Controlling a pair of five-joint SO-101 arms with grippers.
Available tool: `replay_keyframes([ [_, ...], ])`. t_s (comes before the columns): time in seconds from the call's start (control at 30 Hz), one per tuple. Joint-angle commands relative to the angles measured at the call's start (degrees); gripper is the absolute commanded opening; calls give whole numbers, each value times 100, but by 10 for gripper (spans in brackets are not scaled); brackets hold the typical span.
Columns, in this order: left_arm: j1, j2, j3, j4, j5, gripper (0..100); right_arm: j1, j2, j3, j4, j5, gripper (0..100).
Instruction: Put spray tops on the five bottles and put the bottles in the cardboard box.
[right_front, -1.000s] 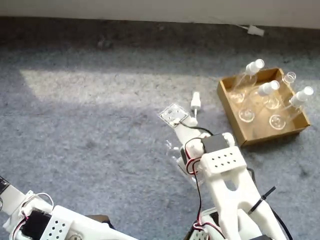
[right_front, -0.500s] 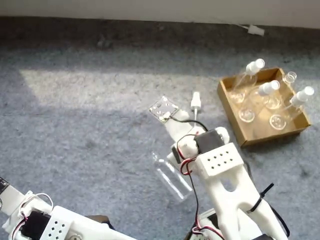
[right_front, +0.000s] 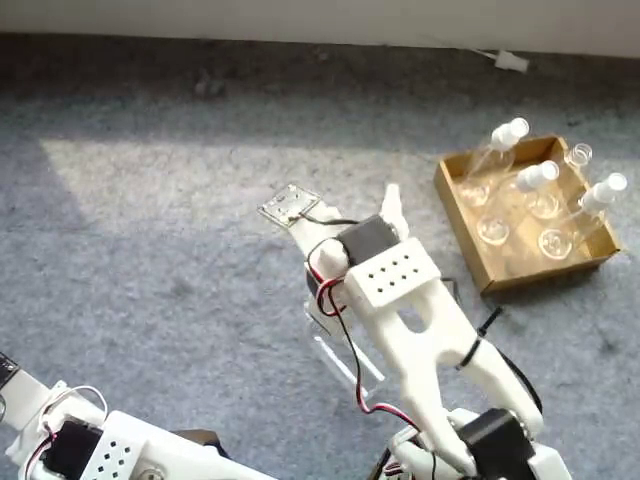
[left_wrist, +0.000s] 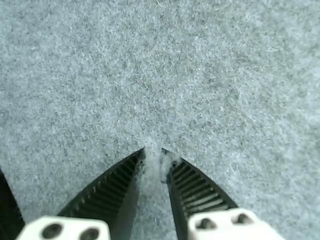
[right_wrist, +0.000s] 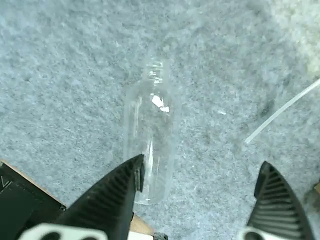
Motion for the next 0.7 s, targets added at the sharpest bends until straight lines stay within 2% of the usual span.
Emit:
replay_keyframes([
  [0.0, -84, -31, 119, 35, -53, 5, -84, 374, -444, -110, -62, 303],
  [0.17, -84, -31, 119, 35, -53, 5, -84, 716, -295, -444, -62, 303],
  [0.67, -84, -31, 119, 35, -53, 5, -92, 796, 1543, -2193, -26, 303],
])
